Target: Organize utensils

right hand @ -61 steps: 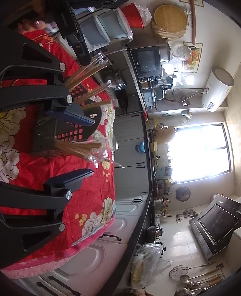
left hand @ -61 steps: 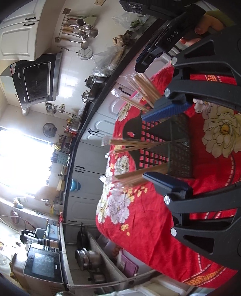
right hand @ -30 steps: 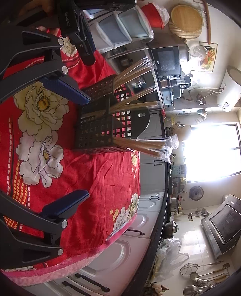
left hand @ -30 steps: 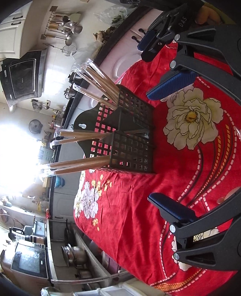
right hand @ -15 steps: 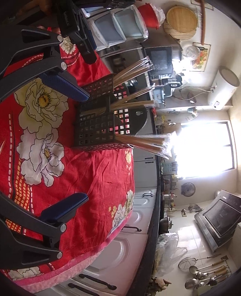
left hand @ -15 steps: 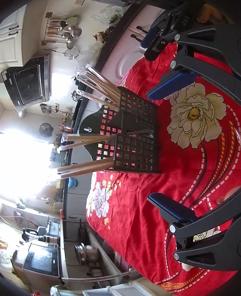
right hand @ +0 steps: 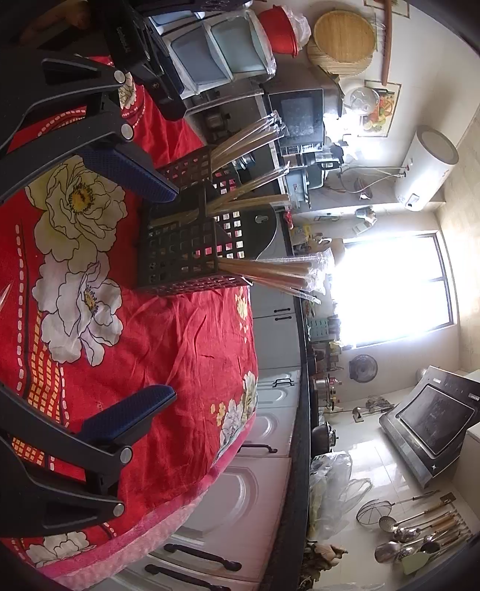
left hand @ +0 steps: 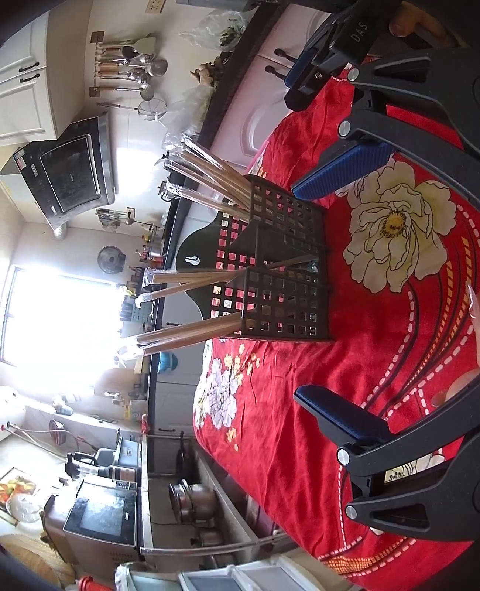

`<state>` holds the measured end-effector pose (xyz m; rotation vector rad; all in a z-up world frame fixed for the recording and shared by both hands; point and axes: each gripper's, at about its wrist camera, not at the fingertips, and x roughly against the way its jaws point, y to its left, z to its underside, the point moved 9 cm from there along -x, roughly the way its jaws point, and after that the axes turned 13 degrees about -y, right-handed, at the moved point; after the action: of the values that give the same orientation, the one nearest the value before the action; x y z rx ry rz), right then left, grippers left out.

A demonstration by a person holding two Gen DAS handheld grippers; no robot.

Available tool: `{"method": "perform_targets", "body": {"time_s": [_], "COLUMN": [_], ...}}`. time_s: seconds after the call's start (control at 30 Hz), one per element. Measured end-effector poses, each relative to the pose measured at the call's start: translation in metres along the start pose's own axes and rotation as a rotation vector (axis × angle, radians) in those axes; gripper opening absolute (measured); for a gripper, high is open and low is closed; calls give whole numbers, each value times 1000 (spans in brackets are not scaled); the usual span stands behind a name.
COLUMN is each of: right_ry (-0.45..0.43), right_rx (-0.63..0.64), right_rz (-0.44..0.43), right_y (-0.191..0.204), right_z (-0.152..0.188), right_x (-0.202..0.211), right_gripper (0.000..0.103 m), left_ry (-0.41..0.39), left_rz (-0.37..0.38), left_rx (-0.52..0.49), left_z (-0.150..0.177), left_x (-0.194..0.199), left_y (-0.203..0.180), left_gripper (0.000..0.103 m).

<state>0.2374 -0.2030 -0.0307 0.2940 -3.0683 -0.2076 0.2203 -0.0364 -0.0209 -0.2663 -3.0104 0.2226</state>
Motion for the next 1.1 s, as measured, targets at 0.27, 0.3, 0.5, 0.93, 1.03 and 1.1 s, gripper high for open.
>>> {"method": "perform_targets", "body": {"time_s": [0.27,0.3,0.5,0.93,1.03,1.1], "right_ry": [1,2,5,5,4,5], "right_rx": [-3,-2,1,2,3,5], "right_rz": [4,4,6,6,6,5], "right_y": [-1,-1,-1,-1,-1,-1], "right_z": [1,1,2,1,1,1], "right_x": [1,1,1,1,1,1], "right_gripper": [97,97,97,97,97,97], "left_ry": [-3,-3,-2,2,0,1], "left_rz": [1,2,0,-9,-8,-9], "left_rx": [-7,-6,-4,6,4,4], "left_z": [1,1,0,1,1,1], "left_x": [2,2,2,1,1,1], "left_y": [-1,-1,0,3,4,3], "left_gripper": [92,92,92,92,92,92]}}
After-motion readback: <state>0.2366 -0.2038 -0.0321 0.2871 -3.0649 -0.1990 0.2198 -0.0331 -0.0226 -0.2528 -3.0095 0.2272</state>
